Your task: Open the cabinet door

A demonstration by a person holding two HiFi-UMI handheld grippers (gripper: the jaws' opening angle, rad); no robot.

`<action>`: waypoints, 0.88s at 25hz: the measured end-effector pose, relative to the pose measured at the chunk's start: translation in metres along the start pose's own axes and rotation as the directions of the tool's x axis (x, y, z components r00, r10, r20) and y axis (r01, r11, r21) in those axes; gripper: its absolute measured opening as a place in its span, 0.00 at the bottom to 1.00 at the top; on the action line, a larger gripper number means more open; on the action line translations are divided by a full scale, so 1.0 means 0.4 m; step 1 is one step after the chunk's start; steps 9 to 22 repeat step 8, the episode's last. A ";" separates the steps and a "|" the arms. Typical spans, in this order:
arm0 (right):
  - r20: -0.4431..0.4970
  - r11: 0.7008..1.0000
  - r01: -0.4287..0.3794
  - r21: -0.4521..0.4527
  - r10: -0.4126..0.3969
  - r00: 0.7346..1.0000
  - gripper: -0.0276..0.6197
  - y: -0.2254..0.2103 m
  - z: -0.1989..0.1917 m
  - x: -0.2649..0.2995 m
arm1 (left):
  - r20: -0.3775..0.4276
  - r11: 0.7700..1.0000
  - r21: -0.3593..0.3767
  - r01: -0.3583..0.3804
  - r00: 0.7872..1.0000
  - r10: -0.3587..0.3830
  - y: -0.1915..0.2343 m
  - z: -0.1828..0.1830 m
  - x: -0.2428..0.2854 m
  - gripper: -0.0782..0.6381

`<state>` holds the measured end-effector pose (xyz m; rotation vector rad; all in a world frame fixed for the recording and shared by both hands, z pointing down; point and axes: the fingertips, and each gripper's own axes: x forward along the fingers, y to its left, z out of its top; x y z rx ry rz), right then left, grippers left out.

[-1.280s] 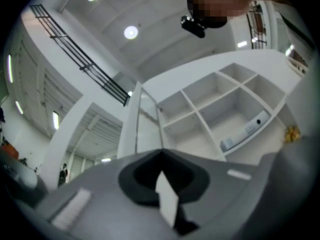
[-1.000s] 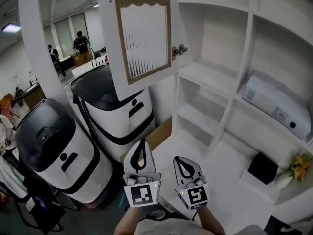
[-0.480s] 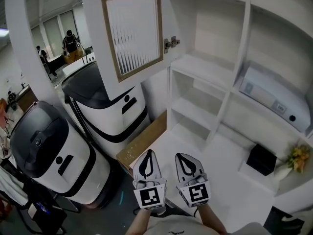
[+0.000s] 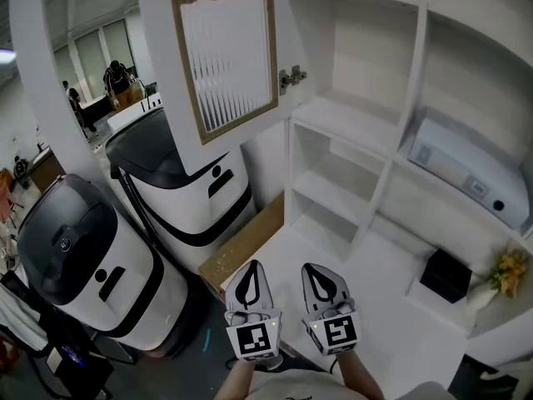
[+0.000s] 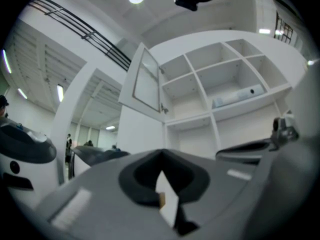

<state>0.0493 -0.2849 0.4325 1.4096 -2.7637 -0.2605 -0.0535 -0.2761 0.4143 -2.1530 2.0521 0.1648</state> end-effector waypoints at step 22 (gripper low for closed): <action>0.012 1.000 -0.002 0.012 0.002 1.000 0.04 0.001 -0.016 0.003 | -0.009 1.000 -0.008 -0.015 1.000 0.014 0.016 -0.008 -0.004 0.12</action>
